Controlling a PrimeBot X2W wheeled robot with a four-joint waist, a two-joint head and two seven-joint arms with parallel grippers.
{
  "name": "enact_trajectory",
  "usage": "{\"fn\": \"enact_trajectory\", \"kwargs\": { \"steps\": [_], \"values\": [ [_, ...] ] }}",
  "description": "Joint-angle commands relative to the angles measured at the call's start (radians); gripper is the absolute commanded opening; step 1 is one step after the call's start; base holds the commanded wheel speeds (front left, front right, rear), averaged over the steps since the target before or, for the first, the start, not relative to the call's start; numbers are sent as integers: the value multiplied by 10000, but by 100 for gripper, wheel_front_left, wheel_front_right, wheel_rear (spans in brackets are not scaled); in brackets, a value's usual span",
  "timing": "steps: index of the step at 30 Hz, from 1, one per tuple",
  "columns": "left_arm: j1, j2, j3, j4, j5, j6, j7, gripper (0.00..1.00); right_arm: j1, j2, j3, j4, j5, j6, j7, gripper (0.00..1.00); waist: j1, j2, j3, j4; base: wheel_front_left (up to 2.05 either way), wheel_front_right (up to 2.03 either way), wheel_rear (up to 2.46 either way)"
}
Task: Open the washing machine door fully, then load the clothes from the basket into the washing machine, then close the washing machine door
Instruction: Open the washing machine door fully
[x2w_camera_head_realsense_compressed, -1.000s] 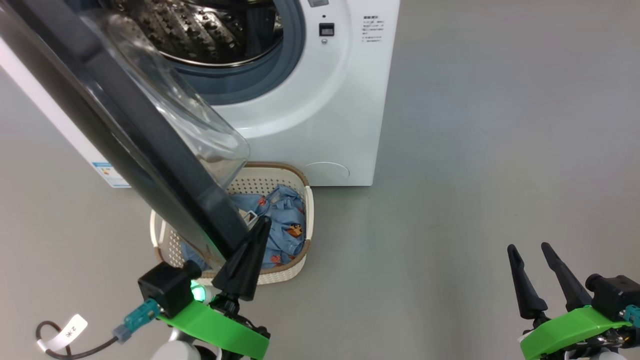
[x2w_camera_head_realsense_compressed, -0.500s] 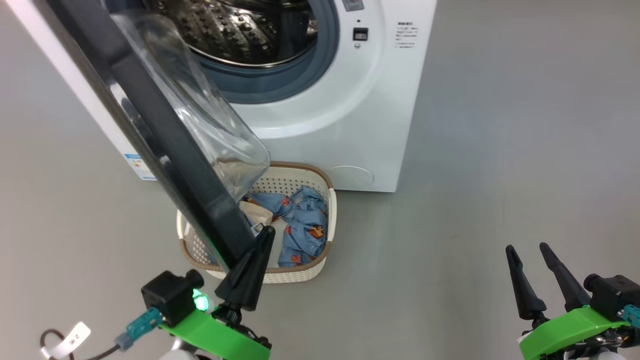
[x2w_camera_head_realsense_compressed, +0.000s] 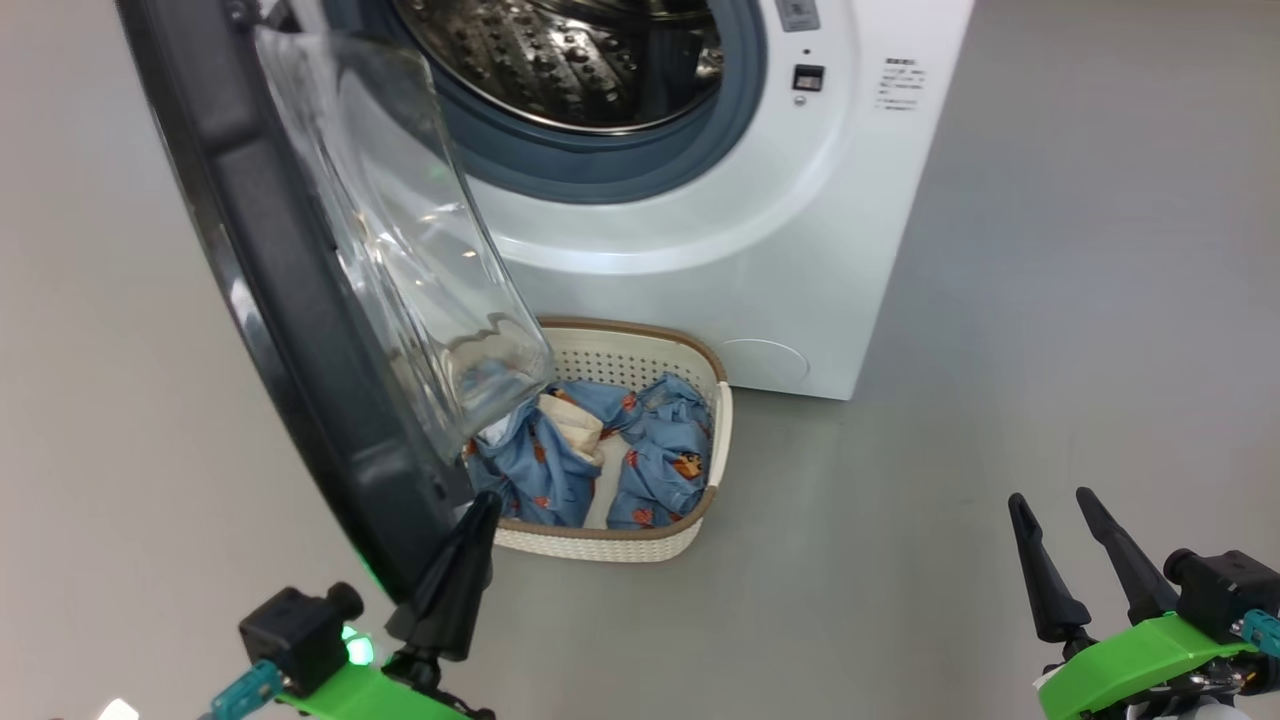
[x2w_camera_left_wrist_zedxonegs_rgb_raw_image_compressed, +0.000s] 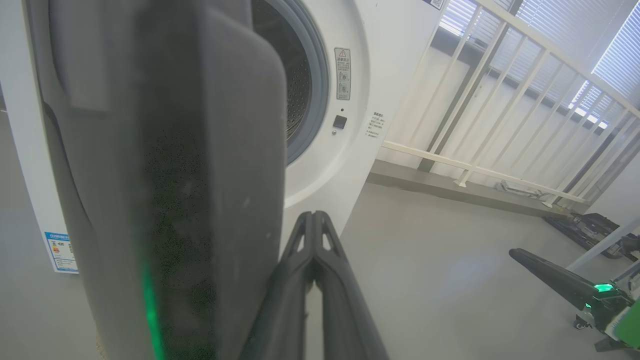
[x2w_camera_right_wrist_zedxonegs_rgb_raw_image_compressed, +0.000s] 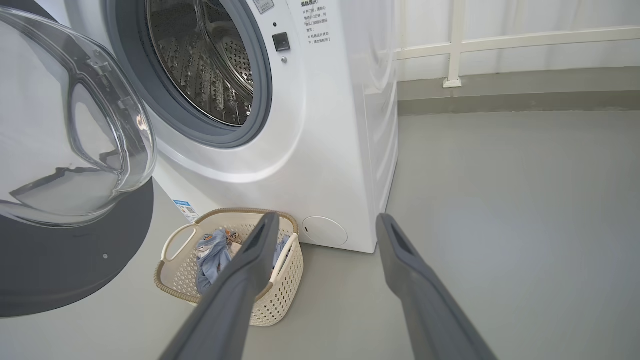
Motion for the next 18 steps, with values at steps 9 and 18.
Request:
{"fn": "enact_trajectory", "kwargs": {
  "steps": [9, 18],
  "values": [
    [290, 481, 1442, -488, 444, 502, -63, 0, -170, -196, 274, -186, -54, 16, -120, 100, 0, 0, 27, 595, 0, 0, 0],
    [347, 823, 2461, -435, 491, 927, -63, 0, -225, -174, 332, -172, -54, 16, -120, 100, 0, 0, 70, 727, 0, 0, 0]
  ]
}}
